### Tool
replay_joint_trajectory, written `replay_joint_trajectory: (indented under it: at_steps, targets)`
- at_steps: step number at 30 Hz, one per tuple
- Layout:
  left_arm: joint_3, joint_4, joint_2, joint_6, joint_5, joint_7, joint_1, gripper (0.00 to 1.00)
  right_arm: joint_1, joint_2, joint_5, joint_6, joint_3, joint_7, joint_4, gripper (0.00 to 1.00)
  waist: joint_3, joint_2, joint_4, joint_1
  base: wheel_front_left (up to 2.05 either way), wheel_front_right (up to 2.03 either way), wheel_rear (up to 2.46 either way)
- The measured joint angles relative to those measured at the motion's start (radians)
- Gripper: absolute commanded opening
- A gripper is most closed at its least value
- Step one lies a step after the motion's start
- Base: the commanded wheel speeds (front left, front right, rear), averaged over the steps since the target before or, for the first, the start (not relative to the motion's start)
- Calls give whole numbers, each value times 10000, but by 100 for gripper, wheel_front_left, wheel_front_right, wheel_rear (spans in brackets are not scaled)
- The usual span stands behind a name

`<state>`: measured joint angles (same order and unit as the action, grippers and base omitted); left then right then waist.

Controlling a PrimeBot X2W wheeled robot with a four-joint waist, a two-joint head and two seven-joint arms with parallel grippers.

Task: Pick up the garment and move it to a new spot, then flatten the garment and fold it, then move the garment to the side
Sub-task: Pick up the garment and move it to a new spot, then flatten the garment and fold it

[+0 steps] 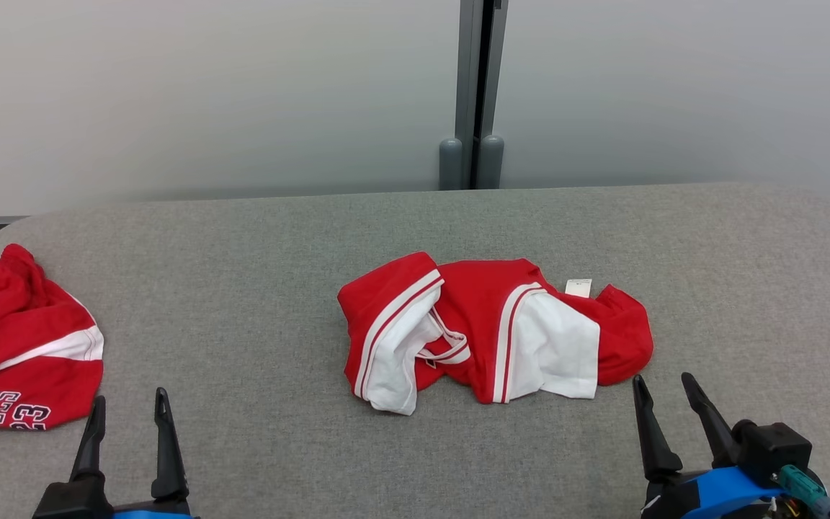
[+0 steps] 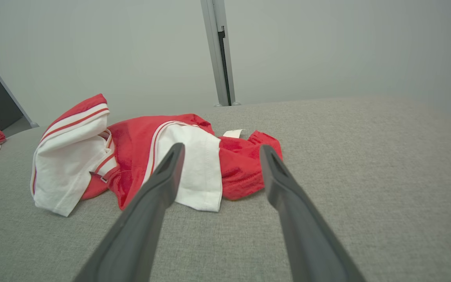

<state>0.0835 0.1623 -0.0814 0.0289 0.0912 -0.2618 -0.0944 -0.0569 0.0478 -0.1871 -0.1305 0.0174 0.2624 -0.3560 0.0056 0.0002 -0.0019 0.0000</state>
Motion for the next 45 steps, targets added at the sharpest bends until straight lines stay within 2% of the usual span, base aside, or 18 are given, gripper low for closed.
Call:
replay_joint_trajectory:
  at_steps: [32, 36, 40, 45]
  targets:
    - [265, 159, 155, 247, -242, 0, 190, 100, -53, 2, -31, 0, 69, 0, -56, 100, -54, -3, -125, 0, 0, 0, 0]
    - [251, 192, 169, 307, -278, 0, 247, 100, -248, 8, 150, 0, 474, 0, -35, 100, -27, -3, -18, -1, 0, 0, 0]
    - [159, 155, 194, 334, -293, 0, 367, 100, -1181, -2, 474, -2, 1319, 2, -82, 100, 119, -3, 134, 0, 0, 0, 0]
    - [-4, 127, 236, 334, -251, 0, 572, 100, -2585, 2, 892, -2, 2368, -261, -1193, 100, 439, -2, 422, 1, 0, 0, 0]
